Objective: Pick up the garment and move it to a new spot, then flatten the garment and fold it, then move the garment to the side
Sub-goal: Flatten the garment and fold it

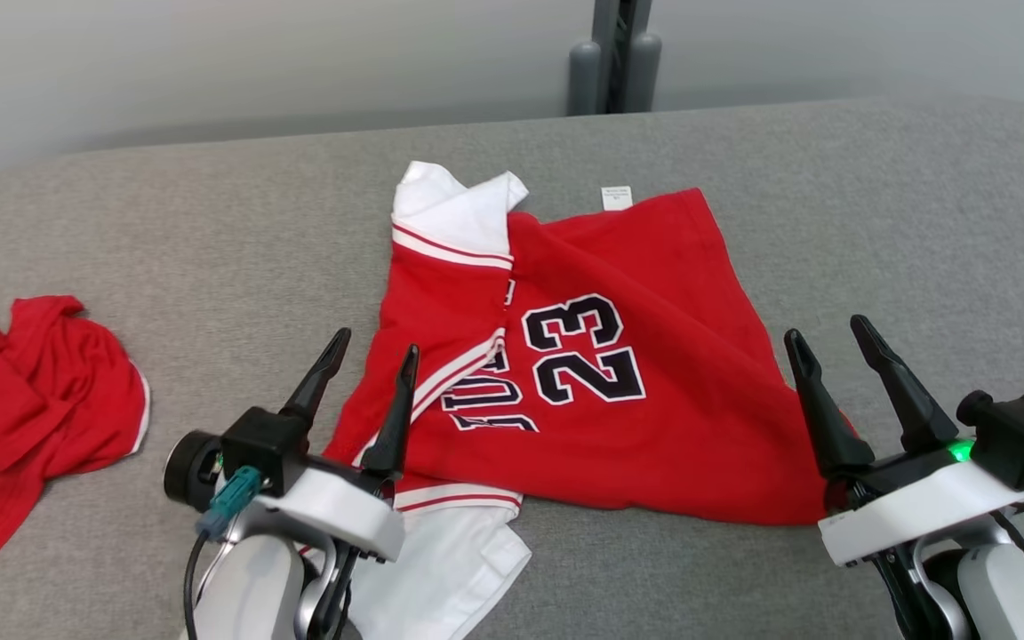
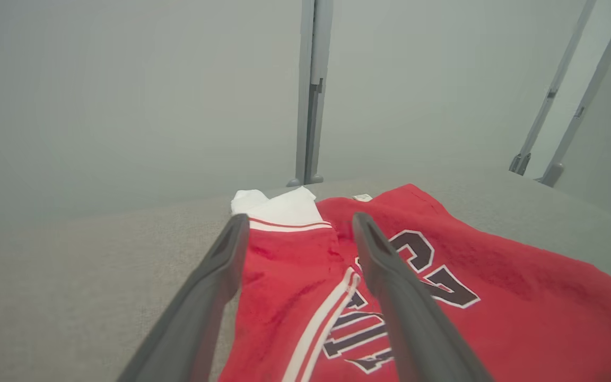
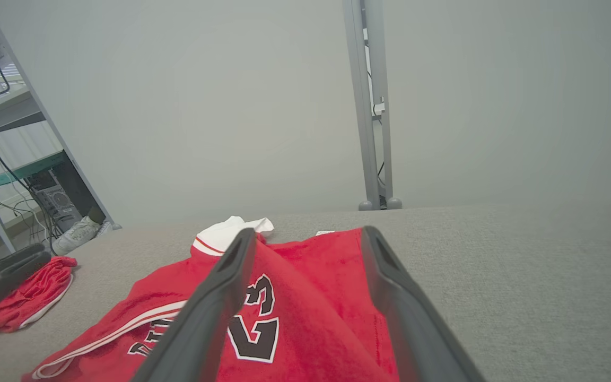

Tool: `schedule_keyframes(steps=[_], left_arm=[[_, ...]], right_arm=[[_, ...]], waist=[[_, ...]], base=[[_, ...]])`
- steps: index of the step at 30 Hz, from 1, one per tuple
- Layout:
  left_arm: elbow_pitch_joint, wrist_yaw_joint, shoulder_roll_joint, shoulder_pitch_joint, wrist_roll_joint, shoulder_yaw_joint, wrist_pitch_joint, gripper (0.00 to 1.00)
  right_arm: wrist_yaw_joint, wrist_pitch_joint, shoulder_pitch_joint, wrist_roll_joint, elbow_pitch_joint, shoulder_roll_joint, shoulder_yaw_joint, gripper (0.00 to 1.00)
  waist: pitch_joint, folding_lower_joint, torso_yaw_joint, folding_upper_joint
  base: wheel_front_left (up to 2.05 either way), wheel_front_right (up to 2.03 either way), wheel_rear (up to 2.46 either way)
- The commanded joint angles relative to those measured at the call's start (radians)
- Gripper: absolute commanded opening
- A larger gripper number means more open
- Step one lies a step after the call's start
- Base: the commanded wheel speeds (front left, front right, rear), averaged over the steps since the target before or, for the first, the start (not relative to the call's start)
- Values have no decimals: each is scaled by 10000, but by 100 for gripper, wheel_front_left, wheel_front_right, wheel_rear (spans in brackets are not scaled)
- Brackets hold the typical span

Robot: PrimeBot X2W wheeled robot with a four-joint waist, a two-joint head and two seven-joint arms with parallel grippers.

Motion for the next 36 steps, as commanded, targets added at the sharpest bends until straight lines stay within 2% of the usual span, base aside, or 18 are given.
schedule_keyframes(steps=[1,9,16,27,28,29,30,31,36], left_arm=[[91,80,35,-312,145,-54,-48,100],[1420,526,37,-1646,680,-757,147,100],[2825,919,63,-2554,847,-970,436,100],[4457,1391,274,-3253,1006,-1004,371,100],[4507,1398,275,-3308,954,-968,315,75],[4560,1417,283,-3359,886,-910,276,40],[4613,1394,295,-3409,852,-880,227,11],[4668,1355,324,-3471,807,-867,215,0],[4638,1234,448,-3737,593,-689,78,0]], right_arm=[[-3,-132,-164,-46,42,36,-44,100],[-3,-534,-508,141,68,199,66,100],[-3,-793,-637,171,275,353,82,100],[-3,-1017,-697,241,445,437,61,100],[-3,-1036,-696,245,455,446,55,100],[-3,-1028,-702,236,473,448,53,100],[-3,-1041,-709,213,503,445,45,100],[-3,-1057,-719,153,539,436,30,100],[-3,-1109,-754,54,635,495,-8,100]], waist=[[255,0,-258,0],[1063,0,-1140,0],[1459,0,-1734,0],[1660,0,-2029,0],[1674,0,-2016,0],[1681,0,-1999,0],[1689,0,-1982,0],[1697,0,-1963,0],[1724,0,-1875,0]], base=[[0,0,0],[0,0,0],[0,0,0],[0,0,0],[0,0,0],[0,0,0],[0,0,0],[0,0,0],[0,0,0]])
